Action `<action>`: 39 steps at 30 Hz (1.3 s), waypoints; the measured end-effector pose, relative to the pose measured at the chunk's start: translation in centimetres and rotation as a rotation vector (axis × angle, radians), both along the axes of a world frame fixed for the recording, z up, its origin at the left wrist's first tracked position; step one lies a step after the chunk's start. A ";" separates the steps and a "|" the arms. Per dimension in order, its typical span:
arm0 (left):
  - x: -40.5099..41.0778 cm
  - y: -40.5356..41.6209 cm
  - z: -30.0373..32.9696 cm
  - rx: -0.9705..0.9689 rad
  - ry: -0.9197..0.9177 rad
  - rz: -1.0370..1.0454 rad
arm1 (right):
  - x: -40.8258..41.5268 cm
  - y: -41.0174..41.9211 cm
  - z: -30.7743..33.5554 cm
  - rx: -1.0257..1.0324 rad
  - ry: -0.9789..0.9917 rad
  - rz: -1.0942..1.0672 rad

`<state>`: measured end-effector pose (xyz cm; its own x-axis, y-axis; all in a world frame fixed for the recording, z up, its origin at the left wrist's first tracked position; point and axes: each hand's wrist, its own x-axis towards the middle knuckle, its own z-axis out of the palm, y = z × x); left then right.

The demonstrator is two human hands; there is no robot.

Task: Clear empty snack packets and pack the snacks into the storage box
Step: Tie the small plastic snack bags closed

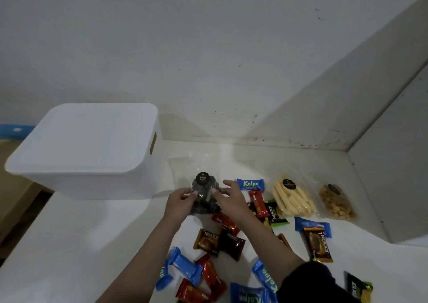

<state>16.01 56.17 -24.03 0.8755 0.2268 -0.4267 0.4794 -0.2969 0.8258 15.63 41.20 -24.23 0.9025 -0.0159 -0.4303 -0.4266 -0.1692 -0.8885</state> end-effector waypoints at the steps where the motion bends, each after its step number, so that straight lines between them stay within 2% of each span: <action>1: 0.5 -0.1 -0.5 0.019 0.002 0.007 | 0.3 0.3 -0.2 -0.010 0.008 0.010; 6: 1.6 -0.7 -2.0 0.062 0.065 -0.027 | 0.8 1.2 -0.7 -0.132 0.009 0.044; 15: -0.1 -1.4 -1.3 -0.022 0.054 -0.070 | -1.7 0.4 2.0 -0.031 -0.026 0.095; 21: -2.6 -1.3 0.3 0.026 -0.089 -0.037 | -3.5 0.4 4.3 -0.065 -0.115 0.092; 25: -4.8 0.4 1.8 -0.002 -0.216 0.093 | -4.4 1.6 5.8 -0.052 -0.180 0.051; 32: -5.9 8.4 5.2 0.012 -0.301 0.385 | -4.3 7.0 9.1 -0.134 -0.204 -0.009; 36: -5.4 15.3 7.5 0.214 -0.345 0.523 | -3.1 11.6 11.4 -0.155 -0.244 -0.003; 39: -4.5 20.9 9.3 0.291 -0.365 0.617 | -1.3 15.4 12.4 -0.188 -0.214 -0.016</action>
<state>11.54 77.08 -14.78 0.6282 0.7779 0.0160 0.3412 -0.2939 0.8929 14.29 56.63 -11.81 0.9715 -0.0925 -0.2184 -0.2370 -0.3341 -0.9123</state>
